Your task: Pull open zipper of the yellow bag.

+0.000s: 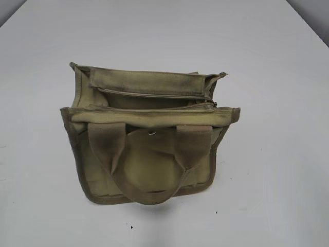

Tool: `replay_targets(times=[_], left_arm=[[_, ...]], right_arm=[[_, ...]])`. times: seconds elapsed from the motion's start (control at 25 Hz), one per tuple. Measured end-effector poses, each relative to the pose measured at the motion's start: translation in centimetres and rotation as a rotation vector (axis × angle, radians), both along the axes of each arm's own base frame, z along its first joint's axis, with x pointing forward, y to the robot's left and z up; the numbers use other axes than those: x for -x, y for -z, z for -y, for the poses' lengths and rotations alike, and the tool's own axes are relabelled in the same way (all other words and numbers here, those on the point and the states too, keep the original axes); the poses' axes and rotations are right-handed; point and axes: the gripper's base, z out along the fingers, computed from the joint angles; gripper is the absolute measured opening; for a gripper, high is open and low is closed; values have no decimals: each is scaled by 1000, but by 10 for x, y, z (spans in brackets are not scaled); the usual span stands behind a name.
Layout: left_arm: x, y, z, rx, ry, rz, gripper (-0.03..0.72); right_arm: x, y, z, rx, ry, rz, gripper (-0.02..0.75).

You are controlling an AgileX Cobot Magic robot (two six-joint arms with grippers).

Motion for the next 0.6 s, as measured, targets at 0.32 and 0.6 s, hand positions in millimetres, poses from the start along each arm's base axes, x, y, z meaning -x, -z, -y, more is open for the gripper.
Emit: replay_targets(times=[0.32,0.6], left_arm=[[6,6,-1,12,1,79,386],[4,7,-1,12,2,84,386]], right_arm=[[5,11,5,-31,19,108,594],[4,12,5,-17,4,126,594]])
